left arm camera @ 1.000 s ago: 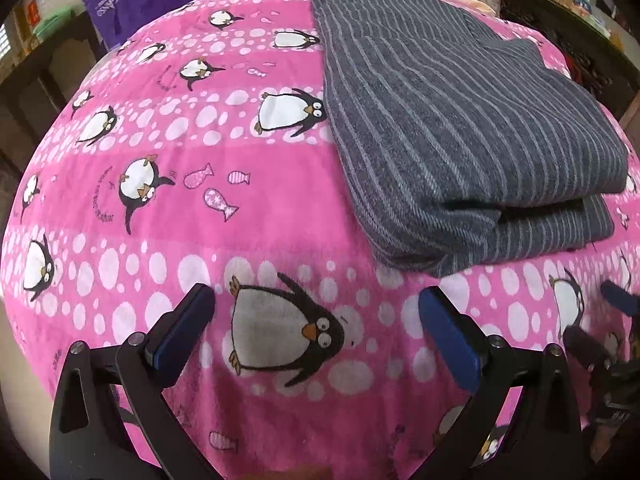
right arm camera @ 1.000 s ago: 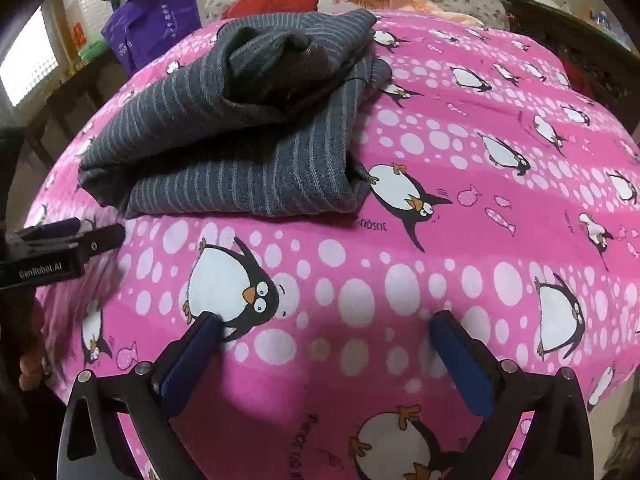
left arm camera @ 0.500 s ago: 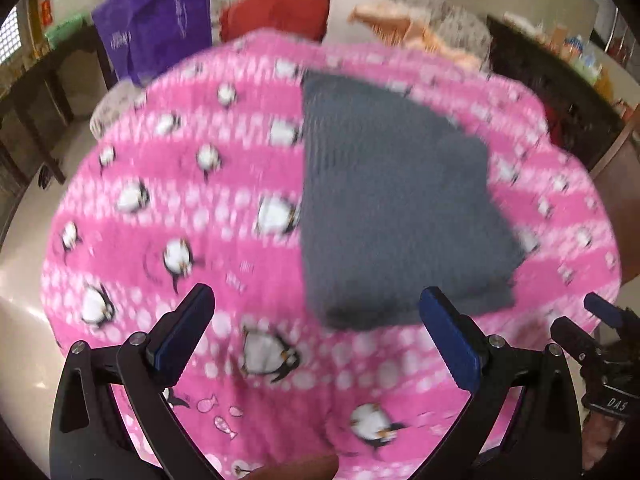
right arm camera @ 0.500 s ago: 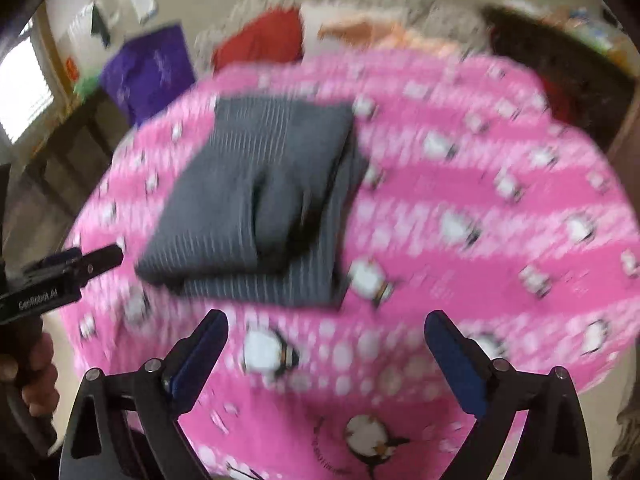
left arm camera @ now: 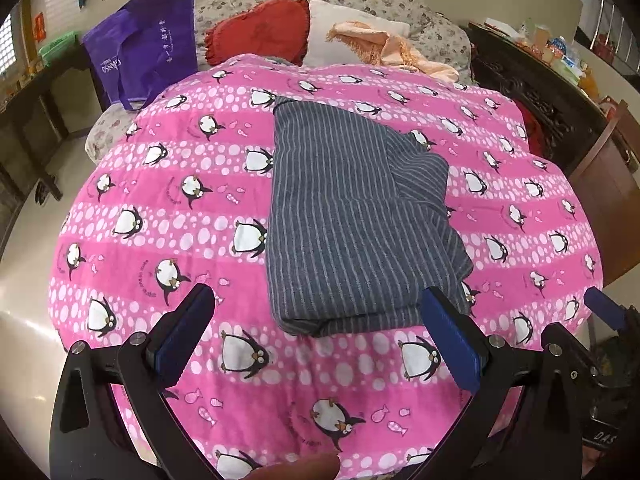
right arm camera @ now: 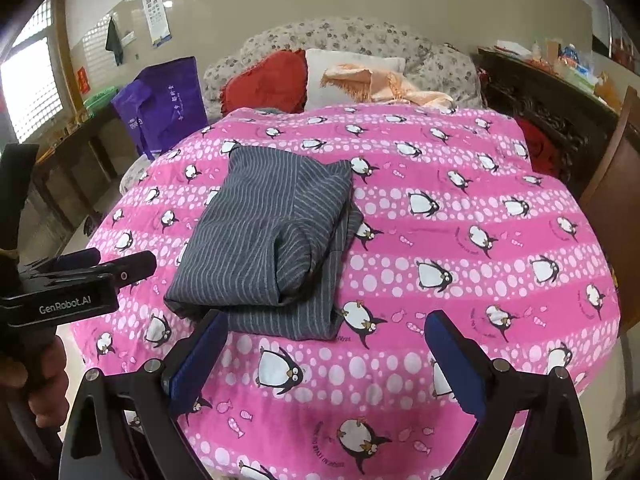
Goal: Fold large clothes
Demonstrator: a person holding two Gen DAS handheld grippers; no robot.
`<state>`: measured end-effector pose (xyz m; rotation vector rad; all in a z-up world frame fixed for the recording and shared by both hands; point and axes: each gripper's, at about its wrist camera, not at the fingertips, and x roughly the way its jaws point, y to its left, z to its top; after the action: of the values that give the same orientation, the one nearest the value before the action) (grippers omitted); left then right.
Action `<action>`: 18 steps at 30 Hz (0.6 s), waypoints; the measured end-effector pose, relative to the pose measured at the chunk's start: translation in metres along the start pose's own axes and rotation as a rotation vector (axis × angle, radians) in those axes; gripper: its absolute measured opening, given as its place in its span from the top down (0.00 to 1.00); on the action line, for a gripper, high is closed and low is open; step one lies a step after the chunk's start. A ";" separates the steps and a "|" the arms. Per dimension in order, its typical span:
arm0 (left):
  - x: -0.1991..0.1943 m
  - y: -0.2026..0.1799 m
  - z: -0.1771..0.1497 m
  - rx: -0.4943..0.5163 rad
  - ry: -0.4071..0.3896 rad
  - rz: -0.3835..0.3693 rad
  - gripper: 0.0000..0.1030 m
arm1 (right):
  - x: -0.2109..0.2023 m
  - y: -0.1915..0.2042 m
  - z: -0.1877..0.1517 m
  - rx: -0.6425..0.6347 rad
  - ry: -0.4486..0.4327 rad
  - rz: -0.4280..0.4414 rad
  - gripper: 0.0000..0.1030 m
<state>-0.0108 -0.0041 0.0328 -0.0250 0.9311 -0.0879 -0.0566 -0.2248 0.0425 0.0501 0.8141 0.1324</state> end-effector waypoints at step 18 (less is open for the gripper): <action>0.016 -0.005 -0.004 0.013 0.041 0.010 0.01 | 0.010 0.003 -0.001 0.001 0.018 0.011 0.05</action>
<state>-0.0044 -0.0101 0.0179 -0.0066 0.9711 -0.0859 -0.0508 -0.2205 0.0344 0.0547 0.8323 0.1427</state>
